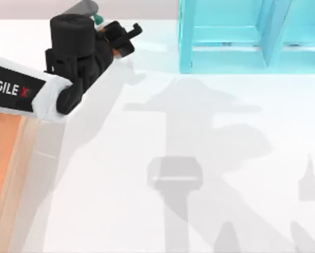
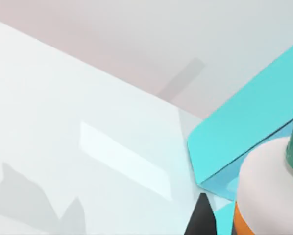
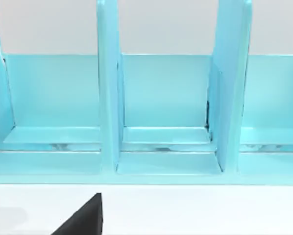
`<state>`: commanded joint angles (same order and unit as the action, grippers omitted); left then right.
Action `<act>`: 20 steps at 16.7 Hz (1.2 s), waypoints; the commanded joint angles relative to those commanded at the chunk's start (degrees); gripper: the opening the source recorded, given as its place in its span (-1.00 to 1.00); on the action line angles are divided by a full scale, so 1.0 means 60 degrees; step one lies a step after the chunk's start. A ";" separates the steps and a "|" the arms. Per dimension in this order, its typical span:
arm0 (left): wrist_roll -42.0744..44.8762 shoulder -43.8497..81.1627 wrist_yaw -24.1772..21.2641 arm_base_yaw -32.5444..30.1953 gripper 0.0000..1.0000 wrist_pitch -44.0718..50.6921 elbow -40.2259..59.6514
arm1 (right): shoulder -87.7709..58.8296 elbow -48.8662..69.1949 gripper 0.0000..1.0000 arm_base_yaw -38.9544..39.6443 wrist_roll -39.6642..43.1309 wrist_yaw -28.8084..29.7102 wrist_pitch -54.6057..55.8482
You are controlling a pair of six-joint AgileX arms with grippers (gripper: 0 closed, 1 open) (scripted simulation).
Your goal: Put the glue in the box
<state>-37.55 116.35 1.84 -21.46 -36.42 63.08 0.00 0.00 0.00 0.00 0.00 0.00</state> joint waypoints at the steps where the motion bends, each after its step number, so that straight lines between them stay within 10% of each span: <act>1: -0.0820 -0.0032 -0.0759 0.0410 -1.00 0.0711 0.0347 | 0.0000 0.0000 1.00 0.0000 0.0000 0.0000 0.0000; 12: -1.1607 0.0021 -0.8584 0.5752 -1.00 1.0024 0.2974 | 0.0000 0.0000 1.00 0.0000 0.0000 0.0000 0.0000; 20: -1.9845 0.0819 -1.1804 0.9627 -1.00 1.6829 0.2552 | 0.0000 0.0000 1.00 0.0000 0.0000 0.0000 0.0000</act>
<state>-156.62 121.26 -68.99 36.30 64.55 78.40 0.00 0.00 0.00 0.00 0.00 0.00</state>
